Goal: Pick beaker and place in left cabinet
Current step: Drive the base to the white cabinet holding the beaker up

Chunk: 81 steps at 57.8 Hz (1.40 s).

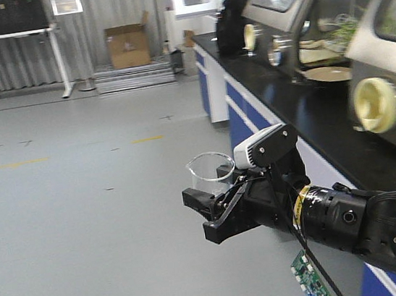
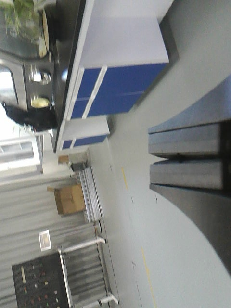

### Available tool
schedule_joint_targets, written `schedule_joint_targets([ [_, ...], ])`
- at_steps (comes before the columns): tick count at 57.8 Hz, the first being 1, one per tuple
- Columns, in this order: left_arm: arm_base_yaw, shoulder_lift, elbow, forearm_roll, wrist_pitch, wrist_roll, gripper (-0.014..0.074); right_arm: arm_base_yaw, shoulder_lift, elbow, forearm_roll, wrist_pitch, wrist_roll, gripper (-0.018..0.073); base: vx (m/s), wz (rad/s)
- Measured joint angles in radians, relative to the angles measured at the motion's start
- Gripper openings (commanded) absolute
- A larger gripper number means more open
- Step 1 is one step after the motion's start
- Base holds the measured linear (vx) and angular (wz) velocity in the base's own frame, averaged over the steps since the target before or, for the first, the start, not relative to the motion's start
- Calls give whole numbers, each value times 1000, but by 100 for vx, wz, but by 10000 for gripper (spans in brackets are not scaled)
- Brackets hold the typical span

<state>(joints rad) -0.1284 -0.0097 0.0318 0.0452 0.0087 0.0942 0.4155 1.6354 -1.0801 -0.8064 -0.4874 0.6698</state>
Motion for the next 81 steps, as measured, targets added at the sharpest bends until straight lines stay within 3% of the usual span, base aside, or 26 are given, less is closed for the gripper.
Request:
schedule_joint_targets([
  [81,0,0,0,0,0,0,1,0,0,0,-1,5,0,-9,41,10],
])
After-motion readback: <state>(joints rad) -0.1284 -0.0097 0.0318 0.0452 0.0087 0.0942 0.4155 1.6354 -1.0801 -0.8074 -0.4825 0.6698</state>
